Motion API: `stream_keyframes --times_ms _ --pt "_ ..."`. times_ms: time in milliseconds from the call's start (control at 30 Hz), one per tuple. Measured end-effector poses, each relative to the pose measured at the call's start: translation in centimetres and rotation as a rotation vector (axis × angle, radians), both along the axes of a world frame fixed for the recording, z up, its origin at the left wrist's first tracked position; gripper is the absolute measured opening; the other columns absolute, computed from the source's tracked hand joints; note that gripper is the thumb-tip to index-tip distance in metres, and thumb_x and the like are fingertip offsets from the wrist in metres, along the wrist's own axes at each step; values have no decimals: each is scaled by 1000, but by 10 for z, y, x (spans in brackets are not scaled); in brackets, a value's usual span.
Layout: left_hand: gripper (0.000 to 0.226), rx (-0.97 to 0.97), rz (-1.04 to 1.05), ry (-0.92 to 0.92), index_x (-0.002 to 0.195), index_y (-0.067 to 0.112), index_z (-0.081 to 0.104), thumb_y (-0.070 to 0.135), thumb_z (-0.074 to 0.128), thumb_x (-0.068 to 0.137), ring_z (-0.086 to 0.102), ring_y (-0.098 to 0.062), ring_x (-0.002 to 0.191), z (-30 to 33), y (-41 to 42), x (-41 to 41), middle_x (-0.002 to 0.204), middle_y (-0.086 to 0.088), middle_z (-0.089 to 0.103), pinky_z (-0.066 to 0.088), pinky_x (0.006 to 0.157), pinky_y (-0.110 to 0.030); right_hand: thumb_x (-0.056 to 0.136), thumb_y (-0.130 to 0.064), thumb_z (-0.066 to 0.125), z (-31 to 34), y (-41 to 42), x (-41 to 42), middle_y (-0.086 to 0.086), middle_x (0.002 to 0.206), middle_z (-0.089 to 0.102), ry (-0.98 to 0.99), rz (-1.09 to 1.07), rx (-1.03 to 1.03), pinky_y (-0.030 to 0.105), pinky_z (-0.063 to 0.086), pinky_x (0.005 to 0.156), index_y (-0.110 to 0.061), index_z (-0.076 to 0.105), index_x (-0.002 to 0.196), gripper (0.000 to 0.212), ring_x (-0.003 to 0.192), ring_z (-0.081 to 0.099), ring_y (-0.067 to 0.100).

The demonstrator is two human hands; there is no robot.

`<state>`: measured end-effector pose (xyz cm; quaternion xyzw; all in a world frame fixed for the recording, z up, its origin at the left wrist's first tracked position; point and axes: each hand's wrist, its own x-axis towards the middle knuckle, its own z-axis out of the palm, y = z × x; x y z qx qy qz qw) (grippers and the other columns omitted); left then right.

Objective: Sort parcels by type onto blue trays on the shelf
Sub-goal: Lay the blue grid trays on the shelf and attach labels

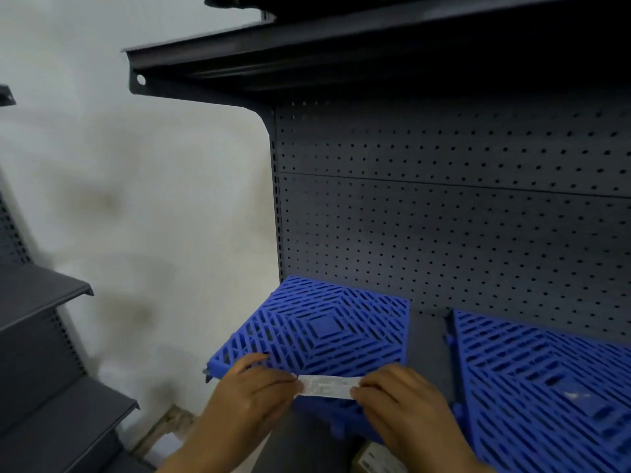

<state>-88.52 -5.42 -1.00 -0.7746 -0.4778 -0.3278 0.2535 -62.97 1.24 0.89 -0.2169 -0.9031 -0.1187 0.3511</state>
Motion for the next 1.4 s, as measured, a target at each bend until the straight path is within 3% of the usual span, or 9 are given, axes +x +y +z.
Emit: stream_keyframes --times_ms 133,233,367,533,700,800,1067,1300,1400 --pt "47 -26 -17 36 90 32 76 45 32 100 61 5 84 -6 2 -24 90 18 71 28 105 -17 75 -29 74 -10 -6 -22 -15 87 63 -8 -43 -56 18 47 67 -33 67 84 12 81 56 4" --pt "47 -44 -33 26 90 32 76 47 32 99 62 4 83 -13 7 -41 91 18 71 28 105 -16 79 -32 65 -17 -7 -37 -15 86 63 -31 -88 -61 19 48 65 -34 68 83 5 80 56 3" --pt "50 -73 -60 12 91 32 76 48 30 99 64 3 82 -21 16 -54 91 17 71 33 101 -18 87 -35 48 -23 -7 -50 -14 85 63 -41 -129 -79 20 48 63 -32 69 82 22 77 57 5" --pt "46 -115 -105 -91 91 29 76 48 35 98 63 1 85 -29 23 -60 93 14 72 37 99 -21 78 -32 62 -30 -6 -57 -15 87 63 -68 -179 -122 21 49 63 -33 69 85 10 78 57 6" --pt "49 -197 -101 -149 94 28 75 55 35 95 60 3 90 -27 20 -55 98 16 70 40 92 -11 87 -36 47 -33 -8 -57 -15 87 62 -62 -196 -168 21 50 63 -32 68 87 21 79 57 5" --pt "47 -235 -81 -163 95 29 75 56 37 94 60 3 90 -28 21 -55 99 16 70 48 85 -15 87 -42 48 -33 -11 -56 -18 90 61 -71 -194 -207 19 50 66 -34 67 89 21 82 56 2" --pt "49 -263 -55 -170 101 31 70 62 34 91 57 4 93 -22 21 -56 100 18 69 49 84 -17 88 -43 51 -27 -17 -52 -17 96 62 -70 -213 -254 21 51 70 -32 66 97 21 88 57 2" --pt "52 -241 -106 -153 120 26 59 60 31 94 50 -3 107 9 19 -25 114 9 66 22 105 -17 92 -45 46 8 -26 -17 -14 99 63 -32 -290 -204 21 50 74 -28 67 103 29 90 57 5" --pt "51 -267 -169 -127 126 26 57 58 32 96 49 -6 114 32 19 3 123 10 61 21 106 -17 93 -43 45 23 -31 11 -10 101 65 -19 -337 -146 24 49 77 -25 67 105 32 93 57 9"
